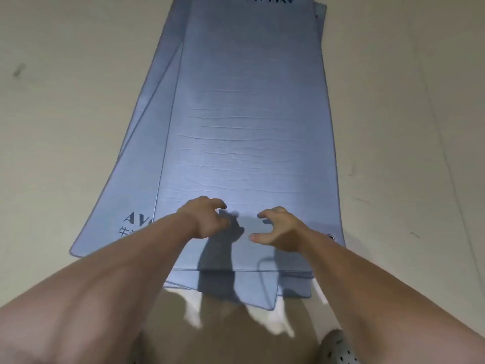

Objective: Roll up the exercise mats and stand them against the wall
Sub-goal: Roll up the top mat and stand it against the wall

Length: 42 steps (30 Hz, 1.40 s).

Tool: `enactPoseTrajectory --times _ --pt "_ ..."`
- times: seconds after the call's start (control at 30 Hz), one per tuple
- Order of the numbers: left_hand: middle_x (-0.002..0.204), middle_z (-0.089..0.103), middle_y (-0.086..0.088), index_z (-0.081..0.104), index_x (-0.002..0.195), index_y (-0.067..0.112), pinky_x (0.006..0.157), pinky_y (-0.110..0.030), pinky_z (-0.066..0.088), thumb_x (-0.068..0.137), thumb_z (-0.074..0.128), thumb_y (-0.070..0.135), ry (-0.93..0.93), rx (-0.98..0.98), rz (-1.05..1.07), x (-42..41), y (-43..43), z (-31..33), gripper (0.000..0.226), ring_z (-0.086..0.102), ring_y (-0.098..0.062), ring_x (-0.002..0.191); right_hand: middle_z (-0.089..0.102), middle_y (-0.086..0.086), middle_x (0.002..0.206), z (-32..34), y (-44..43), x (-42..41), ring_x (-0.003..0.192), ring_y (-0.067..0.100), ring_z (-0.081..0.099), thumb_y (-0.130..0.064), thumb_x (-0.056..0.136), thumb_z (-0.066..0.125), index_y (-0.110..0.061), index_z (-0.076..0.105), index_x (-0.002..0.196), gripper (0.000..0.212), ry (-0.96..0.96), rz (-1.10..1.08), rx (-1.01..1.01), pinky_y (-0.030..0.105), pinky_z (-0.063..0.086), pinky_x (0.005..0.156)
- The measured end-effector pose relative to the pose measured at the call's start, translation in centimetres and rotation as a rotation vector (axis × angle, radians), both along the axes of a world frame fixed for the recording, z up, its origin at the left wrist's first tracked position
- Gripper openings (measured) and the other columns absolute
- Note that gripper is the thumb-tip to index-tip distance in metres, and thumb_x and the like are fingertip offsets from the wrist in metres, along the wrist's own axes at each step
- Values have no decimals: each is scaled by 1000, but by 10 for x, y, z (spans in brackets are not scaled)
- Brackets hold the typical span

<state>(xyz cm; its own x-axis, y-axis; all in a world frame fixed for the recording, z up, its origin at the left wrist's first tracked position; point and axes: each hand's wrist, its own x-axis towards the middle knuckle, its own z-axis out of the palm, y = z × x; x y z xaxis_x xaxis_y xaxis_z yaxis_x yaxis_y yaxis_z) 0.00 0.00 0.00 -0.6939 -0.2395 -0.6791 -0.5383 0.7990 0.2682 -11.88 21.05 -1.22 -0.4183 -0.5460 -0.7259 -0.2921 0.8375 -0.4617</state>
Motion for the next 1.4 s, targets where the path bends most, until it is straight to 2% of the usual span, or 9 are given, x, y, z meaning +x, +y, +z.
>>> enactPoseTrajectory --times 0.13,0.27,0.4,0.5,0.67,0.93,1.03,1.2,1.4 --pt "153 30 -5 28 151 37 103 -47 35 87 60 50 58 -324 -502 7 22 -58 73 40 -32 132 39 -3 160 -74 16 11 146 21 36 -74 76 73 -31 49 152 90 49 81 25 40 30 122" --pt "143 34 -1 30 146 43 95 -42 40 84 60 51 52 -232 -468 24 35 -94 69 46 -31 121 0 2 173 -107 31 40 157 30 8 -73 78 73 -42 16 164 108 226 337 147 45 18 125" --pt "124 47 0 48 131 43 80 -41 43 72 62 64 177 -230 -550 59 50 -123 64 51 -29 99 -14 5 172 -122 57 54 158 32 -3 -29 92 68 -44 -2 163 100 414 454 195 50 26 119" --pt "120 54 -1 56 121 35 71 -39 40 64 71 52 231 -219 -576 73 57 -143 62 53 -30 95 5 1 170 -123 61 40 154 27 13 -38 86 72 -46 12 161 97 432 500 154 44 43 106" --pt "129 44 3 48 139 36 75 -35 39 72 73 56 171 -52 -505 47 49 -142 75 46 -28 112 34 -5 155 -108 55 21 142 22 35 -42 69 81 -42 47 151 89 343 461 109 38 51 96" --pt "120 59 -2 67 114 24 60 -34 41 83 48 54 387 -136 -579 67 52 -128 47 65 -33 80 60 3 119 -108 53 23 117 26 54 -27 78 77 -32 68 131 54 261 298 56 36 48 89" --pt "91 68 -8 72 94 15 46 -35 46 87 39 44 537 -191 -588 80 49 -129 45 66 -34 63 71 4 112 -105 50 21 110 29 63 -20 81 77 -20 76 115 34 251 251 18 33 49 89" --pt "79 68 -6 73 90 13 53 -32 49 96 36 41 604 -228 -368 84 37 -121 46 67 -32 68 75 -3 118 -108 53 35 113 24 65 -26 93 71 -27 76 119 26 327 126 -67 26 43 86" --pt "95 67 -10 61 93 15 69 -37 40 106 44 37 368 -188 -62 82 9 -106 31 61 -36 91 59 -13 81 -94 26 43 87 17 56 -39 94 73 -23 77 103 18 263 36 -150 27 37 73"
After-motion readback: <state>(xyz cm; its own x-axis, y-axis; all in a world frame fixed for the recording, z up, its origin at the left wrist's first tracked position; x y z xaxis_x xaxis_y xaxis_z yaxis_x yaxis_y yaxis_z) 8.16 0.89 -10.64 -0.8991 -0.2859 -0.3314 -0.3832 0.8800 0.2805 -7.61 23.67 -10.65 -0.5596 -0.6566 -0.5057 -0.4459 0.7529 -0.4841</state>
